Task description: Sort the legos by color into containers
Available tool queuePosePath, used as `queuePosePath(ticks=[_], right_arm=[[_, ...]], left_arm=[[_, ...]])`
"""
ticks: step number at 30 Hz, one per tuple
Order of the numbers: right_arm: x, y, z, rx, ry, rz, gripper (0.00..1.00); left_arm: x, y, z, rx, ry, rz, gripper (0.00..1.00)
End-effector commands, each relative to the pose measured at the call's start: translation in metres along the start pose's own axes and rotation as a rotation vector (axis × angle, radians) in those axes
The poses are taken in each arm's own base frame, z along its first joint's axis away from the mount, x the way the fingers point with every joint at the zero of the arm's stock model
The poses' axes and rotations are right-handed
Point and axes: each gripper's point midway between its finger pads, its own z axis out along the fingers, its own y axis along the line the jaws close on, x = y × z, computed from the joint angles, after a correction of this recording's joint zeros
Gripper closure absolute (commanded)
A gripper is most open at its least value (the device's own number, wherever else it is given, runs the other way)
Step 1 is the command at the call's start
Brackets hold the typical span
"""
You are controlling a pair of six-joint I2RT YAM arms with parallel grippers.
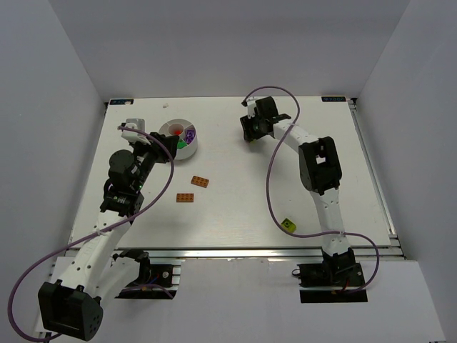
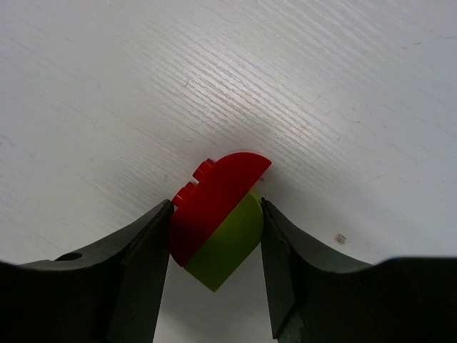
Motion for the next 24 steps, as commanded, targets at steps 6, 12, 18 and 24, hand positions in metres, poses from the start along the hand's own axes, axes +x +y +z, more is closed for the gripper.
queuePosePath(ticks=[6,12,18,24], right_arm=[[-0.02,0.003,-0.02,-0.029,-0.076,-0.045,0.63],[-0.012,0.054,-0.084,-0.269,-0.172,-0.248,0.78],[0.018,0.096,-0.162,-0.427,-0.262,-0.492,0.89],[0.02,0.12,-0.238,-0.385,-0.481,-0.772,0.9]], left_arm=[[-0.003,-0.017,0.003,0.095,-0.002,-0.013,0.39],[0.024,-0.057,0.01,0.334,0.112,-0.116,0.33],[0.055,-0.095,0.011,0.479,0.227,-0.207,0.27],[0.095,-0.133,0.004,0.614,0.388,-0.327,0.19]])
